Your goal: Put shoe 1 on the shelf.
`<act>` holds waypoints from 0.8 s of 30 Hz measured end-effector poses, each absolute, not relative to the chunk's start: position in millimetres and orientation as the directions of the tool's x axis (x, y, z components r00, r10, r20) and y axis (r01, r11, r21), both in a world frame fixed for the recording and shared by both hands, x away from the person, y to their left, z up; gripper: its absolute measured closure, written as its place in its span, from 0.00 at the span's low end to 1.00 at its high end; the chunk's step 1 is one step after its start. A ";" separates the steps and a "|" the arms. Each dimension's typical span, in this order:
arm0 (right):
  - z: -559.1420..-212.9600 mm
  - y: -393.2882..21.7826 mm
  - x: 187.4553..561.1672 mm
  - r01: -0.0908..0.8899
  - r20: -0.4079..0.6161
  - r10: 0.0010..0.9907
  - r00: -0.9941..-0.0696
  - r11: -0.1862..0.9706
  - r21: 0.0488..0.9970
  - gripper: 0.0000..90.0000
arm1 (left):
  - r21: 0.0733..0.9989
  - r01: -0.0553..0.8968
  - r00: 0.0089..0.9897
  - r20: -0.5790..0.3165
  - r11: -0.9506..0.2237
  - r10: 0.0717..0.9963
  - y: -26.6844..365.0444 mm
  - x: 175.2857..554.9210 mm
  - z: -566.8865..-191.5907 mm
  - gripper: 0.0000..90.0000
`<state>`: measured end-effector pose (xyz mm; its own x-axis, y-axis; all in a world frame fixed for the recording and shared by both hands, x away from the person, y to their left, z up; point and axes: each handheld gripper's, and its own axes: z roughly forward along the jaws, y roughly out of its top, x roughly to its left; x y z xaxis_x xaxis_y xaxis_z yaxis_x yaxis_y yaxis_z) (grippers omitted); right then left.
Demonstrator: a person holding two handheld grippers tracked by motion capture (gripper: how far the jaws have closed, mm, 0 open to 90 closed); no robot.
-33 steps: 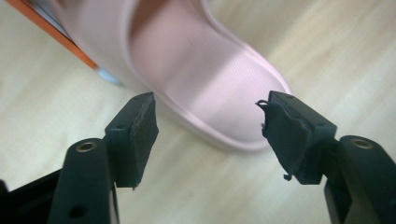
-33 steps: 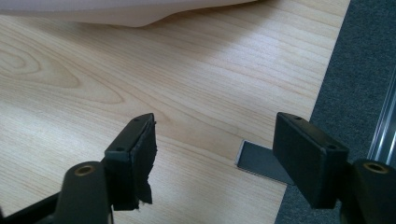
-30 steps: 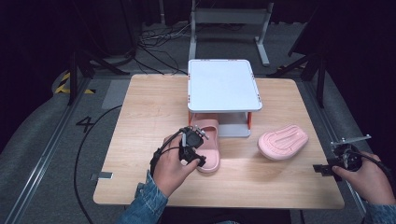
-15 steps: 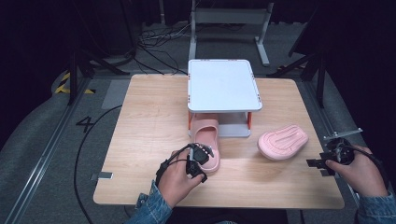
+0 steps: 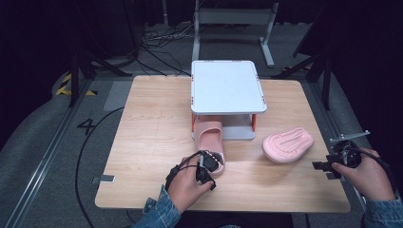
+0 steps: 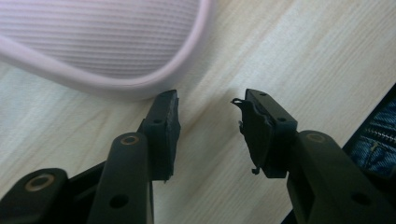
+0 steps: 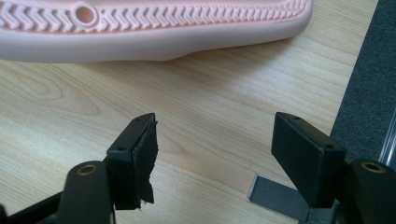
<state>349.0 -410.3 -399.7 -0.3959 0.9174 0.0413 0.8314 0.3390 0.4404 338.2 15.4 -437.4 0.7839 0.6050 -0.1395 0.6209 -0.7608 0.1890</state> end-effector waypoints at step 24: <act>-405.7 -418.2 334.3 0.848 0.037 0.928 -0.372 0.323 0.419 0.35 | 0.298 0.644 0.753 -0.086 -0.705 0.652 -3.7 379.3 -433.2 0.59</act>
<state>334.3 -418.2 -405.7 -0.3717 0.9276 0.0373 0.8485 0.3231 0.4192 379.3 -3.7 -433.2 0.7533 0.6519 -0.0863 0.6439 -0.7046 0.2982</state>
